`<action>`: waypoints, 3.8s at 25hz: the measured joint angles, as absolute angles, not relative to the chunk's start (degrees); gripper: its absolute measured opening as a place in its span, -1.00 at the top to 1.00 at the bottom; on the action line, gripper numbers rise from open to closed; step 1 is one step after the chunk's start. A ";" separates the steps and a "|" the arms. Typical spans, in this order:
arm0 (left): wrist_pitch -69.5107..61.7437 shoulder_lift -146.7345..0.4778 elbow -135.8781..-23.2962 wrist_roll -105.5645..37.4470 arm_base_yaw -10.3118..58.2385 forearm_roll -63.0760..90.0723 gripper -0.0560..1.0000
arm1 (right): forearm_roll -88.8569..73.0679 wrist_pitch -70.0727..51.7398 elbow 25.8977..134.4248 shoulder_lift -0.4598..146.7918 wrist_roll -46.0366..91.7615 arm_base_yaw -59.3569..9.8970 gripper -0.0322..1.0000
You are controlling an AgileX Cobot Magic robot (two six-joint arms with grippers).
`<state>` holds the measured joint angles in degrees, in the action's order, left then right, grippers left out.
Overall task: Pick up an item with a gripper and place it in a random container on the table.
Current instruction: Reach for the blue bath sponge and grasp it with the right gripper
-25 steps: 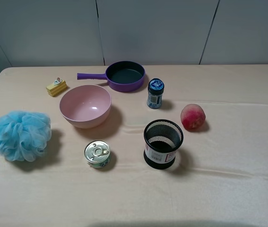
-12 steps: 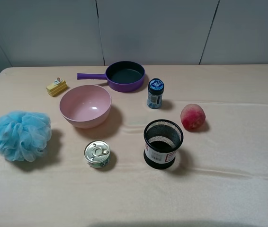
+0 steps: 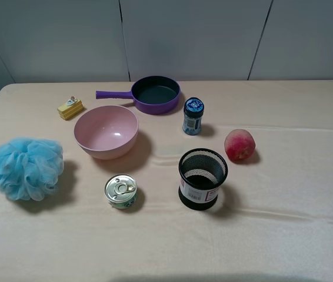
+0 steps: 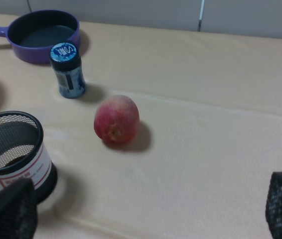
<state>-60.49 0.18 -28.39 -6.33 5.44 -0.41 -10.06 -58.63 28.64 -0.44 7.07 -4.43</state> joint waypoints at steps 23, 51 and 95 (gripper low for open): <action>-60.49 0.18 -28.39 -6.33 5.44 -0.41 -0.86 | -9.90 -57.62 37.81 13.08 8.65 -4.43 -0.41; -60.49 0.18 -28.39 -6.33 5.44 -0.41 -0.86 | -8.52 -55.47 52.09 44.13 12.53 -25.60 -0.41; -60.49 0.18 -28.39 -6.33 5.44 -0.41 -0.86 | -4.27 -29.91 64.44 87.39 12.70 -62.47 -0.41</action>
